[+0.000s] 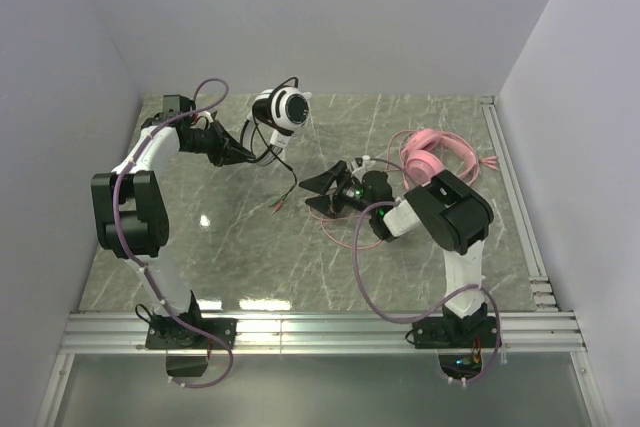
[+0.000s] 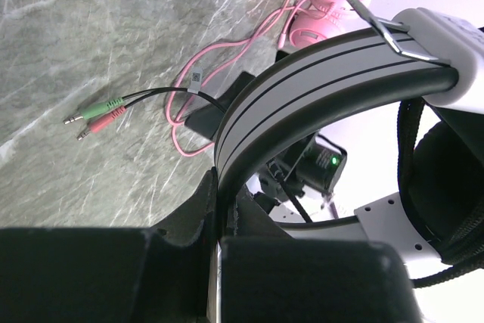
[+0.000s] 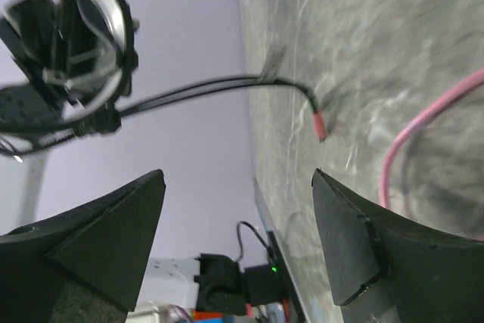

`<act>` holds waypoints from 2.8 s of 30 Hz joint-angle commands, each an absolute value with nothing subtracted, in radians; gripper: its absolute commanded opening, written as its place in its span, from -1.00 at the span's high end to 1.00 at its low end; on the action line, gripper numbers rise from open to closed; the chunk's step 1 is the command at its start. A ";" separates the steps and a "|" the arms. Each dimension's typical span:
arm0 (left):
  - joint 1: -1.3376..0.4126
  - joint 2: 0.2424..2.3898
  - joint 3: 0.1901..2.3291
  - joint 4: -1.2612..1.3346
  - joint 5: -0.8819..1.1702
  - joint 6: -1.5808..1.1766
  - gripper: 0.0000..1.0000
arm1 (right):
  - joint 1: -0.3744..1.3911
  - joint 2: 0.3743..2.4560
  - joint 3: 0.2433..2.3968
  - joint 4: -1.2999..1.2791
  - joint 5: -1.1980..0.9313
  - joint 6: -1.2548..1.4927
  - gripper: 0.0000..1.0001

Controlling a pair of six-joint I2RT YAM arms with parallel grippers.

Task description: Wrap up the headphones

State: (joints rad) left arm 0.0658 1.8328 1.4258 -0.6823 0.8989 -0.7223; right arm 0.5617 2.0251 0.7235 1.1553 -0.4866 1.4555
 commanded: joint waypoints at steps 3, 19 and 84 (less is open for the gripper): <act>0.066 1.812 1.480 -0.641 0.996 -0.732 0.99 | 0.629 1.969 0.747 1.153 -0.425 1.379 -0.65; 0.066 1.790 1.468 -0.655 1.003 -0.719 0.99 | 0.667 2.207 1.046 1.131 -0.351 1.537 0.17; -0.031 2.255 1.842 -0.850 0.545 -0.382 0.99 | 0.302 2.655 1.792 0.928 -0.618 1.483 -0.60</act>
State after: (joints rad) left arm -0.0334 2.2833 1.8416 -0.8814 0.5308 -0.3901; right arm 0.3389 2.6698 1.7992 0.9218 -0.6178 1.5120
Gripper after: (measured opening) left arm 0.048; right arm 0.793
